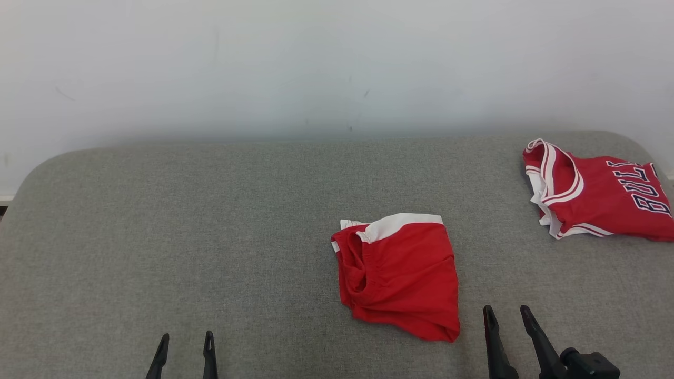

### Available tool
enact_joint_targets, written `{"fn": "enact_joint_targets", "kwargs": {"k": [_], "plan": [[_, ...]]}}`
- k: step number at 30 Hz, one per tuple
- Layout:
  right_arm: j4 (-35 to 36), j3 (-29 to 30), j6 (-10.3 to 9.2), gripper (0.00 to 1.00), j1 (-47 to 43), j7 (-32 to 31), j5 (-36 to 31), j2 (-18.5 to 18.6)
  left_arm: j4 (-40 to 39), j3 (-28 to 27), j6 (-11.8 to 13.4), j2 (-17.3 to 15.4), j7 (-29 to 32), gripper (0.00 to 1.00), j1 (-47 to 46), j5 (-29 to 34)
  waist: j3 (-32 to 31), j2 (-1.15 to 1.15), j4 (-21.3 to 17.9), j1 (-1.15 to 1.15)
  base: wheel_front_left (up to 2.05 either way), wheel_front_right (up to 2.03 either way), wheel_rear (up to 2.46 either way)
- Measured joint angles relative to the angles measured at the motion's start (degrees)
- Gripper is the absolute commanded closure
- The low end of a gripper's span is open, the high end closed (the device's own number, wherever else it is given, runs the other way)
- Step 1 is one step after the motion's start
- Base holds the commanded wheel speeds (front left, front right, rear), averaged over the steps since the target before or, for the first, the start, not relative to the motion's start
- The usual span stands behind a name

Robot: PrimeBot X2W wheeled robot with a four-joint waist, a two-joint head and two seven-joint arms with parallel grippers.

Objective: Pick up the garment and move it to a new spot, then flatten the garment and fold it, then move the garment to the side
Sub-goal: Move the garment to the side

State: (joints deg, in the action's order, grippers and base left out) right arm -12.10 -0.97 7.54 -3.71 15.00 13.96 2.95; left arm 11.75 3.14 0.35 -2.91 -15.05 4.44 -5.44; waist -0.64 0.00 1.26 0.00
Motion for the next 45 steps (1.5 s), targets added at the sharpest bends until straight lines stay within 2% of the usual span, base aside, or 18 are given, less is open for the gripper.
{"fn": "enact_joint_targets", "kwargs": {"k": [38, 45], "plan": [[-0.67, 0.13, 0.0, 0.0, 0.1, -0.01, -0.83, 0.0, 0.21, 0.18, 0.41, 0.0, 0.0, 0.0, 0.01, -0.27, -0.4, 0.0, 0.37, 0.0, 0.0, 0.0, 0.0], [-2.63, -1.15, 0.0, 0.0, 3.61, 0.0, -3.3, 0.24, 0.25, 0.42, 0.16, -0.01, 0.0, 0.0, -0.02, -0.29, -0.03, 0.0, 1.07, 0.0, 0.0, 0.0, 0.0]]}}
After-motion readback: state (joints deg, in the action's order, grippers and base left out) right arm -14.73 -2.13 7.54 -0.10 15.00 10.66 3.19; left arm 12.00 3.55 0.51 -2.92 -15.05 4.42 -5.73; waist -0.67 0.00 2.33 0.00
